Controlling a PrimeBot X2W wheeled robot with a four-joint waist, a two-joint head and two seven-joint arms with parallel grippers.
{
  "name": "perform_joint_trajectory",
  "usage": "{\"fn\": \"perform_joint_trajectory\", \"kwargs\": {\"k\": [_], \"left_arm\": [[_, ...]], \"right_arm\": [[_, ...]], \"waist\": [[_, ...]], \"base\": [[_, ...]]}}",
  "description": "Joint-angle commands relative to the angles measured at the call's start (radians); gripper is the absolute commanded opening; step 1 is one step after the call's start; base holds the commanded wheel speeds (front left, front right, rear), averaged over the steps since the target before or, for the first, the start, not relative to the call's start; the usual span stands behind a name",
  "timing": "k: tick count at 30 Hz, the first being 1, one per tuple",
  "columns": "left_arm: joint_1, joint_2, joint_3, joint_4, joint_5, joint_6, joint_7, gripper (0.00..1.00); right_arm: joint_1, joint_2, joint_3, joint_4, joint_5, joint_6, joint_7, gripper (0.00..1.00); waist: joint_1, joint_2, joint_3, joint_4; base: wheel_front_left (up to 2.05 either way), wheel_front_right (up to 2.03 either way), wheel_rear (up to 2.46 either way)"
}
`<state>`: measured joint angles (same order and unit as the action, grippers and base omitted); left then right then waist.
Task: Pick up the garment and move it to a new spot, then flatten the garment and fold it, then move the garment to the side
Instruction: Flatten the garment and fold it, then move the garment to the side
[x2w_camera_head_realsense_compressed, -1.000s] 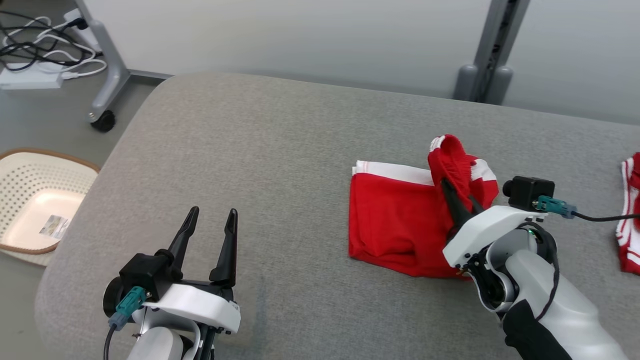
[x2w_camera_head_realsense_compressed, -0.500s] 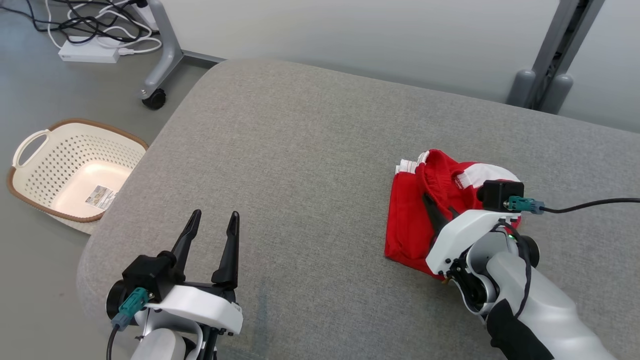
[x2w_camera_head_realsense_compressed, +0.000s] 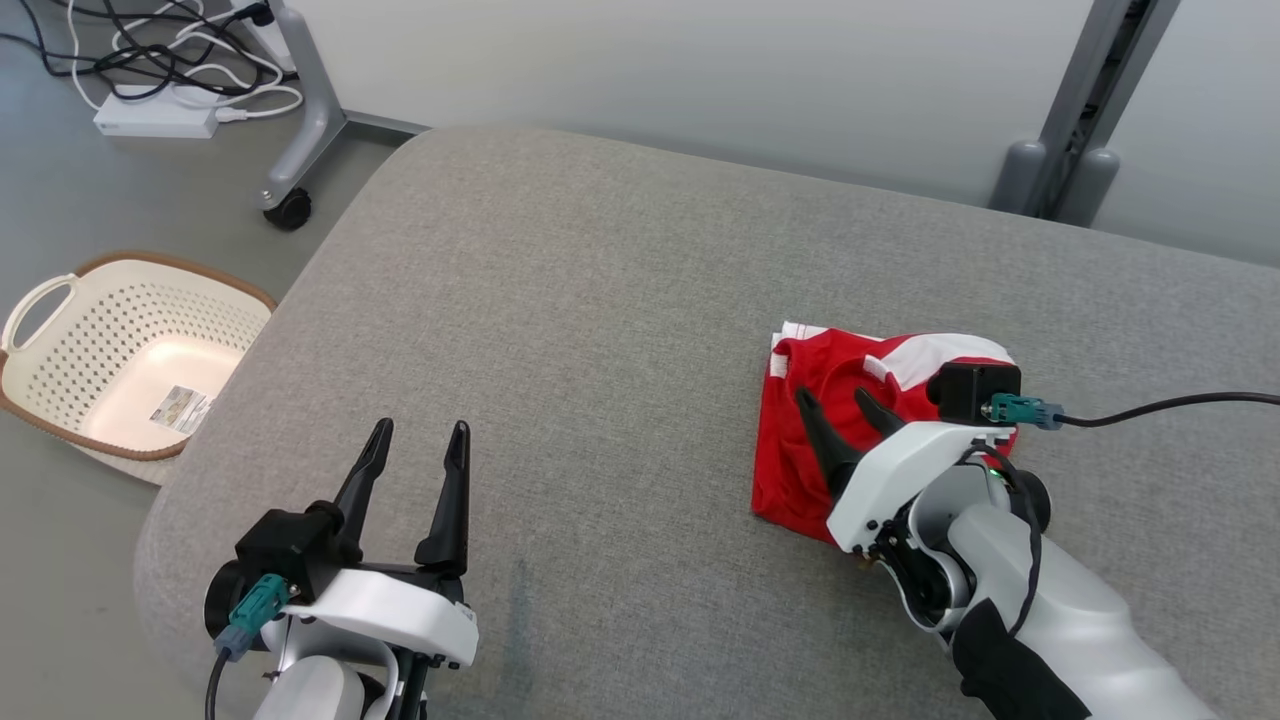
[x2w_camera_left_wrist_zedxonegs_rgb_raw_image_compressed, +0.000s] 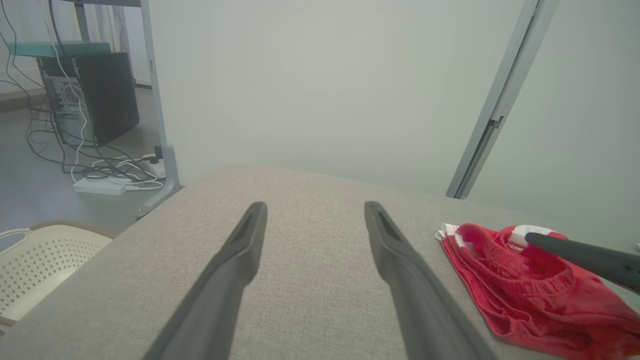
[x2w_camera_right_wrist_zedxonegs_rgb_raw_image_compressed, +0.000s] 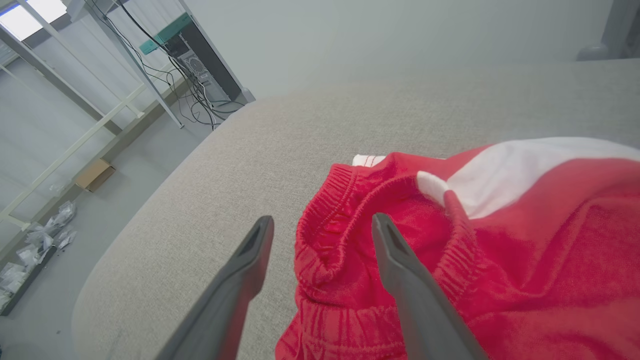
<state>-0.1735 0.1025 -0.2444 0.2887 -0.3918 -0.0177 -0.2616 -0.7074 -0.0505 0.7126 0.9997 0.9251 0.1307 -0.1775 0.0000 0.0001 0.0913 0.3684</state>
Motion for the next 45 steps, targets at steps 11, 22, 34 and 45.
{"fn": "perform_joint_trajectory", "kwargs": {"k": [11, 22, 34, 45], "left_arm": [[0.012, 0.016, 0.008, -0.01, 0.001, 0.007, -0.003, 1.0], [0.016, 0.023, -0.005, -0.022, -0.007, 0.009, 0.001, 1.0], [-0.009, 0.025, -0.014, -0.029, -0.011, 0.008, 0.001, 1.0], [-0.022, 0.022, -0.016, -0.019, -0.011, 0.006, -0.002, 1.0]], "right_arm": [[0.023, -0.079, -0.016, -0.131, 0.043, 0.0, -0.074, 1.0], [0.099, -0.173, -0.125, -0.069, 0.029, 0.0, -0.09, 1.0], [0.131, -0.134, -0.204, -0.015, 0.144, 0.0, -0.053, 1.0], [0.105, -0.111, -0.201, 0.024, 0.228, 0.0, 0.003, 1.0]], "waist": [[0.0, -0.0001, -0.039, -0.059], [0.0, -0.0001, -0.046, -0.08], [0.0, -0.0001, 0.024, -0.052], [0.0, -0.0001, 0.043, -0.025]], "base": [[0.0, 0.0, 0.0], [0.0, 0.0, 0.0], [0.0, 0.0, 0.0], [0.0, 0.0, 0.0]]}}
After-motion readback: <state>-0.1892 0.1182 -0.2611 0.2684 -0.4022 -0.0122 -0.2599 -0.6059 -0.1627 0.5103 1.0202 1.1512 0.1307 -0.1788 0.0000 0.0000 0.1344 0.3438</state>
